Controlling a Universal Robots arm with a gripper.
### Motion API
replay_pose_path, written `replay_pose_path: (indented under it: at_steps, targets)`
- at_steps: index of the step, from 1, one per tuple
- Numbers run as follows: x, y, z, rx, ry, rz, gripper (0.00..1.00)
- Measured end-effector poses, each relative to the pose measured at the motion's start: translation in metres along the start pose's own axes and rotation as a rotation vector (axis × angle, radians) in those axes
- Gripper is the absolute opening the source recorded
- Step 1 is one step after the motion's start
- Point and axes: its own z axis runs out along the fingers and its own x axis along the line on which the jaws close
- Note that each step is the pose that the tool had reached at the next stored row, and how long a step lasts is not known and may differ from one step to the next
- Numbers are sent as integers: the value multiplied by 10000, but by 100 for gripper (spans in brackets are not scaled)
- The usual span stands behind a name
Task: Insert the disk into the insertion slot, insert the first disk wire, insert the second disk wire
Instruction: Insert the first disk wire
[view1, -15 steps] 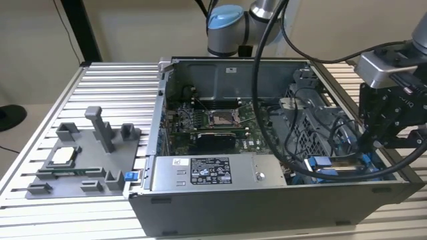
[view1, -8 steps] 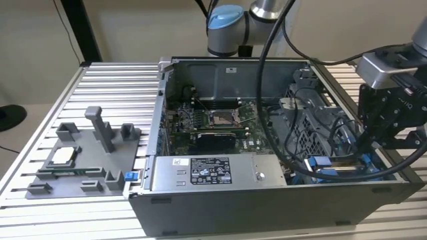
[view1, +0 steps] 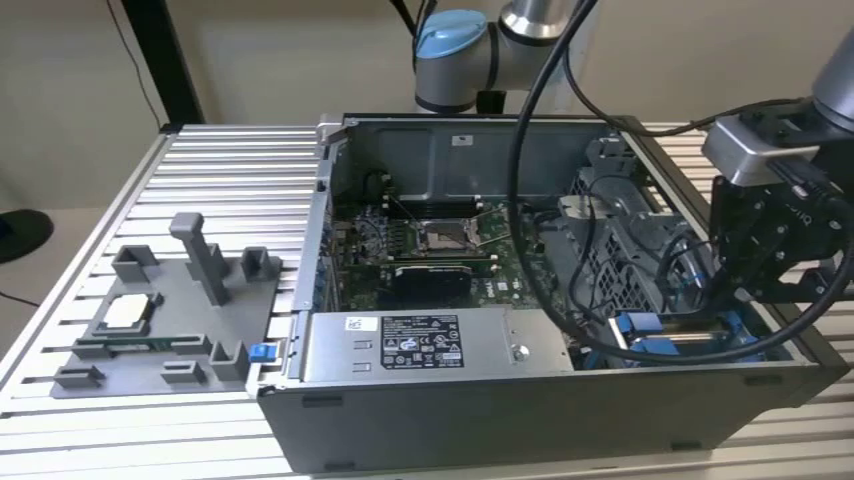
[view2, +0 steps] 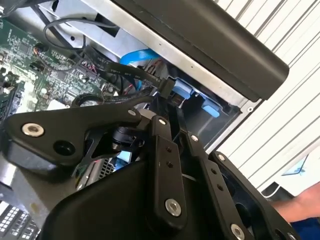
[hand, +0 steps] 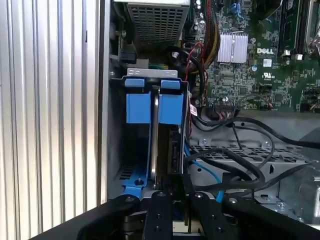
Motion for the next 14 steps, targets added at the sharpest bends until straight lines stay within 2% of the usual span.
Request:
replay_pose_path:
  at_steps: [5, 14]
  targets:
    - [-3, 11, 27, -7, 4, 396, 0]
    - [-2, 40, 56, -6, 6, 491, 0]
